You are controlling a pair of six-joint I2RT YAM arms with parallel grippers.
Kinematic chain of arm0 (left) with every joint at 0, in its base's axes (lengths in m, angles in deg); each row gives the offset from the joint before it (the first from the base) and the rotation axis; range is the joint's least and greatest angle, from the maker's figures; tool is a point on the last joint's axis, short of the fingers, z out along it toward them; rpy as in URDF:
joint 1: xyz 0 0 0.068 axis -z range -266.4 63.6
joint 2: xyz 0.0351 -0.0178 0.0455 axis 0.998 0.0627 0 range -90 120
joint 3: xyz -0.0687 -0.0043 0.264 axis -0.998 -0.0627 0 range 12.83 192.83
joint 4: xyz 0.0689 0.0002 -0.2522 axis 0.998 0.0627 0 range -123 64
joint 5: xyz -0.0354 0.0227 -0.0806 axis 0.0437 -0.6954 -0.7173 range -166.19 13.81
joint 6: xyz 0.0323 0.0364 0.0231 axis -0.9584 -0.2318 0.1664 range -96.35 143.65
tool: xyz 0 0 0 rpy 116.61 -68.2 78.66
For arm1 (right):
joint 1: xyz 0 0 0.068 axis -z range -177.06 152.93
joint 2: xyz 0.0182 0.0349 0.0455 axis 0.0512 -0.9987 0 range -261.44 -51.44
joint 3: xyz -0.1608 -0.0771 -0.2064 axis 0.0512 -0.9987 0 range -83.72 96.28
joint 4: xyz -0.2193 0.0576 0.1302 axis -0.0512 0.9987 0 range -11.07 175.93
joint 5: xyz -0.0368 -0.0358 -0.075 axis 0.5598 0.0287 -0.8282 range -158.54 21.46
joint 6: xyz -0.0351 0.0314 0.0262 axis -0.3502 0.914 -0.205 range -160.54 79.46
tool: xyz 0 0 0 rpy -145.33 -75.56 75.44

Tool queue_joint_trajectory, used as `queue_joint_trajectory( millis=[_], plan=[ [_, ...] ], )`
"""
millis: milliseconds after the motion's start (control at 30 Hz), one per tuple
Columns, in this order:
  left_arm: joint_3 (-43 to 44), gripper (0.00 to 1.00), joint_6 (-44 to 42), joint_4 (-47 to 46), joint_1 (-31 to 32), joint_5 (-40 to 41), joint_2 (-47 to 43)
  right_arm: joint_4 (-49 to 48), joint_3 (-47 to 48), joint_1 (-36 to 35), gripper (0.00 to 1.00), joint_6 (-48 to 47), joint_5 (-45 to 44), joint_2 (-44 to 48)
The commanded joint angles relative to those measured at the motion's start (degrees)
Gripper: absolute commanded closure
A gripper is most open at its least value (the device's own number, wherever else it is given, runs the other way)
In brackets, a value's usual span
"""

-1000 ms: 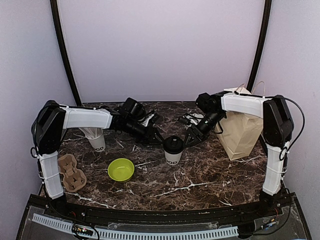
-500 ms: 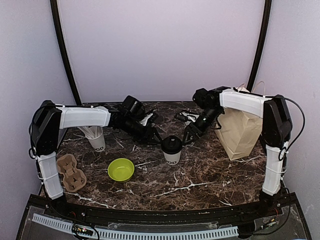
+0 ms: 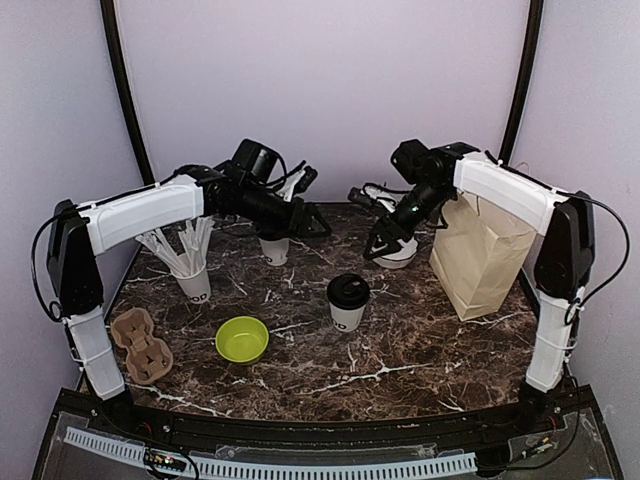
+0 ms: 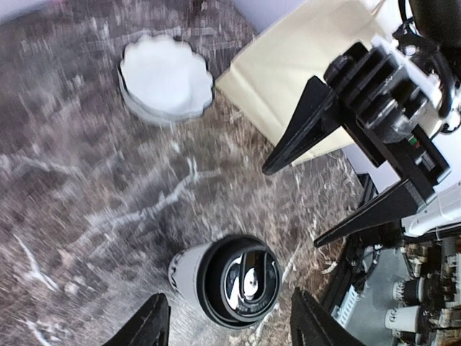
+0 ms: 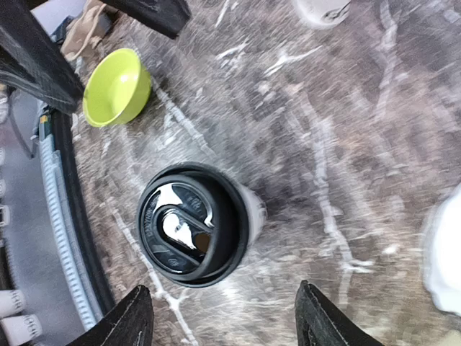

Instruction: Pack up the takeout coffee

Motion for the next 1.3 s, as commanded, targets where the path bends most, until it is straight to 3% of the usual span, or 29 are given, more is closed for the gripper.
queue_joint_trajectory(
  millis=[0, 33, 100, 167, 233, 333, 533, 933, 1267],
  plan=[
    [6.54, 0.37, -10.58, 5.98, -0.67, 11.78, -5.2, -13.72, -0.51, -0.33, 0.33, 2.4, -16.48, 9.59],
    [6.7, 0.32, -12.8, 5.66, -1.24, 15.43, -6.25, -16.58, -1.52, -0.27, 0.29, 2.29, -20.66, 10.84],
    [5.92, 0.18, -15.53, 3.51, -1.93, 21.72, -8.15, -22.42, -3.08, 0.54, 0.05, 3.43, -27.0, 12.27],
    [3.85, 0.05, -17.56, 0.07, -2.37, 28.4, -10.22, -24.44, -2.91, 2.61, 0.01, 5.17, -24.65, 11.8],
    [2.26, 0.02, -18.54, -2.7, -2.69, 33.53, -11.6, -21.93, -0.77, 3.5, 0.01, 3.64, -17.23, 9.81],
    [1.4, 0.01, -19.17, -4.06, -2.78, 35.0, -12.89, -16.0, -1.55, 1.93, 0.02, -4.59, -7.73, 8.9],
    [-4.91, 0.03, -18.05, -7.21, -2.8, 31.72, -16.76, -15.16, -12.98, -6.88, 0.08, -16.55, -9.65, 12.74],
    [-6.6, 0.05, -16.85, -6.25, -3.03, 29.47, -17.21, -12.35, -11.67, -13.01, 0.04, -19.05, -15.25, 5.67],
    [-7.57, 0.04, -16.81, -5.9, -3.06, 29.46, -16.66, -10.58, -10.94, -14.16, 0.06, -19.71, -16.39, 3.26]
  ],
)
